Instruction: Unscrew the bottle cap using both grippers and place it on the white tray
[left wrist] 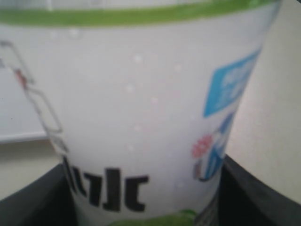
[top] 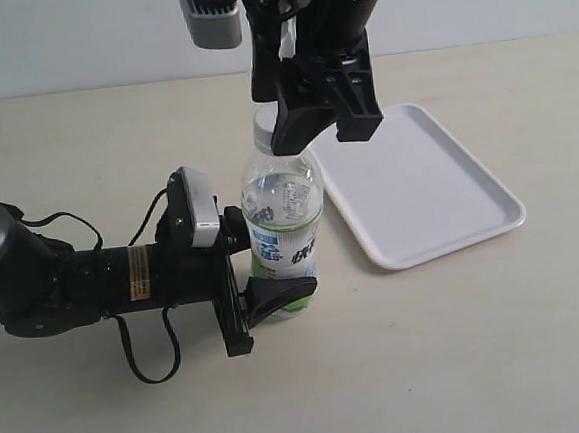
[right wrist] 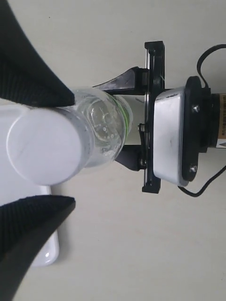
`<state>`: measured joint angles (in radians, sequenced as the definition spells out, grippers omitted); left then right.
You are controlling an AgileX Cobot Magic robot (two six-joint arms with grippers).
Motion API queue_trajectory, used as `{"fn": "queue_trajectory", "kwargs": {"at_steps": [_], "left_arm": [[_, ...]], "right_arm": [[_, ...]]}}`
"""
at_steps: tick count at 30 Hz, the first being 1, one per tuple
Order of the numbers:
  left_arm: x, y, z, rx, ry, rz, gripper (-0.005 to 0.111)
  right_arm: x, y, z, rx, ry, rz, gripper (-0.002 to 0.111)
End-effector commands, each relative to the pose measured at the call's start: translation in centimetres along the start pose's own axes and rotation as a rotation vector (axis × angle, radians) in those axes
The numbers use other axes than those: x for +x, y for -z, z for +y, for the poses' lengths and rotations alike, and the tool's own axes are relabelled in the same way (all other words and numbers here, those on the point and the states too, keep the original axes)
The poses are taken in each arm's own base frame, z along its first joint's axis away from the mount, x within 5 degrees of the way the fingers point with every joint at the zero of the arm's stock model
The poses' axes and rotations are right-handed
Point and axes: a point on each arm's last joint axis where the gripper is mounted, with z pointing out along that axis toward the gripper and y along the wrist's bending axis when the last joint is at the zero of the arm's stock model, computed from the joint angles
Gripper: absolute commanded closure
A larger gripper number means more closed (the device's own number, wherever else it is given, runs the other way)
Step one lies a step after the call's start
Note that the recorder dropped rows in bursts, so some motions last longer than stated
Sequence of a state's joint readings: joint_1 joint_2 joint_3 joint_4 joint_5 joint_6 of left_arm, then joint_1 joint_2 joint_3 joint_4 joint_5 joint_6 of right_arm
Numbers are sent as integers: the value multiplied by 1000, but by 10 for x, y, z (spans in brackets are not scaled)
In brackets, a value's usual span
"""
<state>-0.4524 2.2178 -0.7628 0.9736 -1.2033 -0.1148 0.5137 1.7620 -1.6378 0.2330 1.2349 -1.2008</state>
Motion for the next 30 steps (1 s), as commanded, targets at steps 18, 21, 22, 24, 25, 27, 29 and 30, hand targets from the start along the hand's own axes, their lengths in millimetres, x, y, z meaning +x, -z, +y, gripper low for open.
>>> {"fn": "queue_trajectory", "kwargs": {"at_steps": [18, 21, 22, 24, 25, 27, 29, 30], "left_arm": [[-5, -1, -1, 15, -19, -24, 106], [-5, -1, -1, 13, -18, -24, 106], [-5, -1, -1, 13, -18, -24, 106], [-5, -1, -1, 13, -18, -24, 106], [-5, -1, -1, 13, -18, -24, 106], [-5, -1, -1, 13, -18, -24, 106], [-5, -1, -1, 13, -18, -24, 106], [-5, -1, -1, 13, -18, -24, 106]], "right_arm": [[-7, 23, 6, 42, -184, -75, 35], [-8, 24, 7, 26, -403, -95, 35], [-8, 25, 7, 22, -506, -99, 35], [-8, 25, 7, 12, -734, -101, 35], [-8, 25, 7, 12, -848, -100, 35], [-7, 25, 7, 11, -1043, -95, 35], [-5, 25, 6, 18, -1158, -85, 35], [-5, 24, 5, 16, -1186, -83, 35]]}}
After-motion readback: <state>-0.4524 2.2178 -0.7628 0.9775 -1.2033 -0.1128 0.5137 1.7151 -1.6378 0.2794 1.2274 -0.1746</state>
